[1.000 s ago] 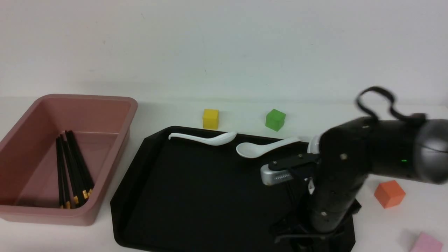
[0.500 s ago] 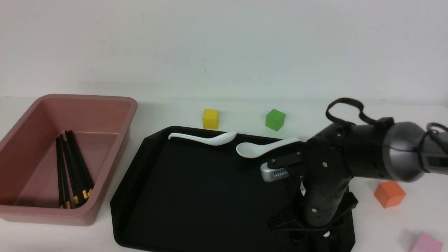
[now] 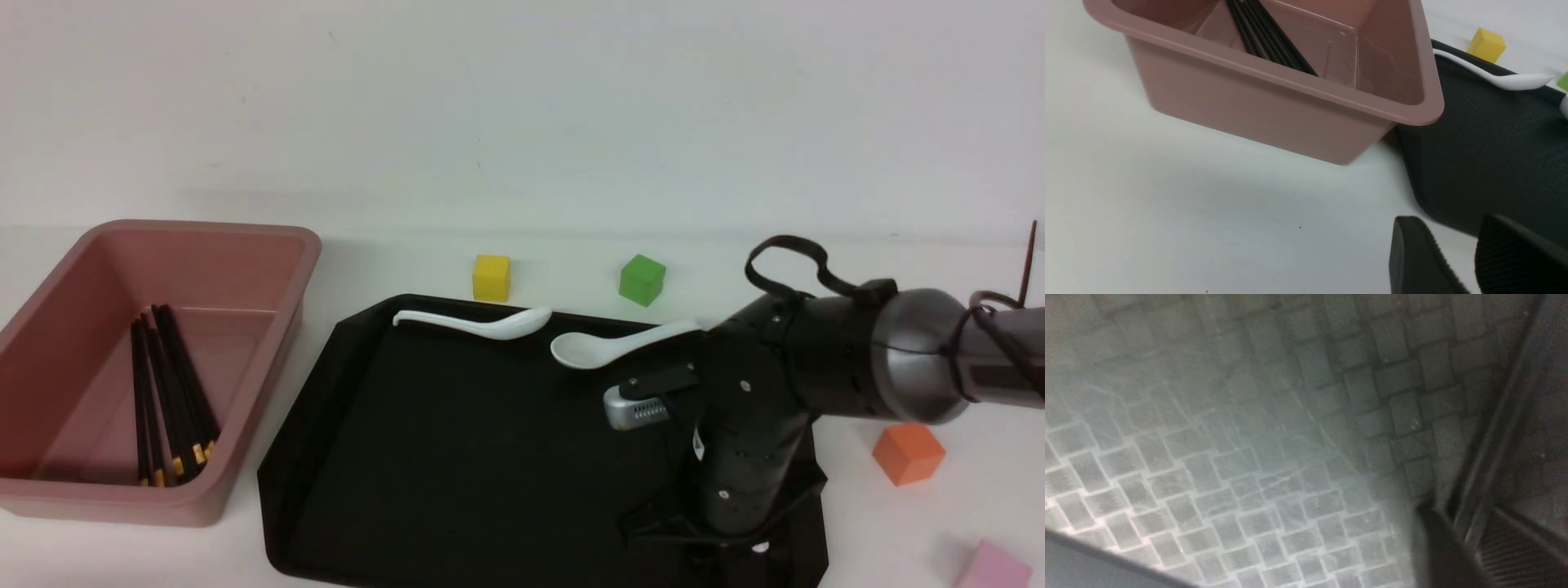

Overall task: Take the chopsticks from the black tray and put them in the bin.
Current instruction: Use the right arm to grab a pair of chopsticks, then use the right arm to put the chopsticks into the lunch box

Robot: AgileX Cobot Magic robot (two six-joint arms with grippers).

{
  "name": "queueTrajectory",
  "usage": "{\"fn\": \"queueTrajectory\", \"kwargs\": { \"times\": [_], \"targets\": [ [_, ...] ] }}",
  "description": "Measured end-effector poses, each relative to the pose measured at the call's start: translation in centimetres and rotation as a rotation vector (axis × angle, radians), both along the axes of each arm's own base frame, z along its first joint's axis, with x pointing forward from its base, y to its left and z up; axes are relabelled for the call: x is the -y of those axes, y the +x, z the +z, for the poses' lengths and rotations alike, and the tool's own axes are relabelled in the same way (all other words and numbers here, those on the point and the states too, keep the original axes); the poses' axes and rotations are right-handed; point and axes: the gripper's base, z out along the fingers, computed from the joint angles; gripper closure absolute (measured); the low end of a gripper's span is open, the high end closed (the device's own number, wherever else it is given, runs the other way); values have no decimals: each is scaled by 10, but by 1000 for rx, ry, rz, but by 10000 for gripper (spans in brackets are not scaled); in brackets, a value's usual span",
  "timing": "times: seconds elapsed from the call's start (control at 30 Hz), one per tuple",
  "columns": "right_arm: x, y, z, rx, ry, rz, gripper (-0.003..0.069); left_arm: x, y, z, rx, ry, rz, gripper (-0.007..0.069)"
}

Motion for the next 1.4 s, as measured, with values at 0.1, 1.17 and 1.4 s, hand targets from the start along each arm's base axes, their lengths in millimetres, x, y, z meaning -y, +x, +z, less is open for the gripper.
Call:
{"fn": "queueTrajectory", "kwargs": {
  "times": [0.1,1.17,1.4],
  "targets": [
    [-1,0,2,-15,-5,22,556,0,0,0,0,0,0,386],
    [-260,44,122,446,847,506,552,0,0,0,0,0,0,386],
    [-273,53,88,482,830,484,447,0,0,0,0,0,0,386]
  ]
}}
